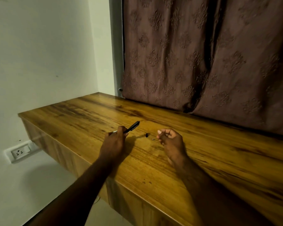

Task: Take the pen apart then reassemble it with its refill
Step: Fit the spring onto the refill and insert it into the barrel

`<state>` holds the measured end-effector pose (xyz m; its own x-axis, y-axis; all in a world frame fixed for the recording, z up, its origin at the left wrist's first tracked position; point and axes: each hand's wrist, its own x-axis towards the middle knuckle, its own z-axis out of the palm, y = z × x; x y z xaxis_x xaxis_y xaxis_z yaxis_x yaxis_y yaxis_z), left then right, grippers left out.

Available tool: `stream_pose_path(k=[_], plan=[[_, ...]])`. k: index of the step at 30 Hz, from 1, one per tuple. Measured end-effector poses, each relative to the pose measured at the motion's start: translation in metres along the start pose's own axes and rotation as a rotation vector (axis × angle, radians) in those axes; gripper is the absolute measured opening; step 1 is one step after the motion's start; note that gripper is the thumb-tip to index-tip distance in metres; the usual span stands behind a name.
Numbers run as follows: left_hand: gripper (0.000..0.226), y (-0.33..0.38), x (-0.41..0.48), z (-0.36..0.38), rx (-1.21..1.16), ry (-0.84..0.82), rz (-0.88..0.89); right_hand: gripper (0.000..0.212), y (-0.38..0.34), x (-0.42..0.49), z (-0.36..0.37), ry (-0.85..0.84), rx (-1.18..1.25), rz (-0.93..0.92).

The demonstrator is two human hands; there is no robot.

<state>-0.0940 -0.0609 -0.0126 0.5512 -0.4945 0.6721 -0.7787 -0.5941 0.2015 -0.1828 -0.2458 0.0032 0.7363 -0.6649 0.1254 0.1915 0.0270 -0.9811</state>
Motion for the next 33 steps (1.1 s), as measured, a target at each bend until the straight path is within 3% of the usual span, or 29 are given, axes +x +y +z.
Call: stream_pose_path(k=[2, 5, 7, 14, 21, 25, 33], plan=[[0.027, 0.002, 0.0, -0.003, -0.044, 0.005, -0.019, 0.015, -0.002, 0.002, -0.004, 0.02, 0.076, 0.034], [0.055, 0.007, 0.001, -0.007, -0.104, 0.044, -0.006, 0.016, -0.004, 0.004, -0.009, 0.027, 0.129, 0.065], [0.062, 0.008, 0.001, -0.008, -0.092, 0.057, 0.016, 0.017, -0.005, 0.002, -0.007, -0.003, 0.119, 0.055], [0.045, 0.007, 0.0, -0.005, -0.1, 0.049, -0.026, 0.014, -0.008, -0.003, -0.005, -0.047, 0.113, 0.075], [0.038, 0.004, 0.0, -0.002, -0.045, 0.055, 0.009, 0.006, -0.013, -0.003, -0.007, 0.042, 0.267, 0.095], [0.017, 0.004, 0.001, 0.0, -0.009, 0.045, 0.034, 0.004, -0.011, -0.003, -0.01, -0.008, 0.325, 0.121], [0.022, 0.002, 0.002, -0.001, -0.084, 0.047, 0.102, 0.005, -0.011, -0.007, -0.002, -0.151, 0.349, 0.117]])
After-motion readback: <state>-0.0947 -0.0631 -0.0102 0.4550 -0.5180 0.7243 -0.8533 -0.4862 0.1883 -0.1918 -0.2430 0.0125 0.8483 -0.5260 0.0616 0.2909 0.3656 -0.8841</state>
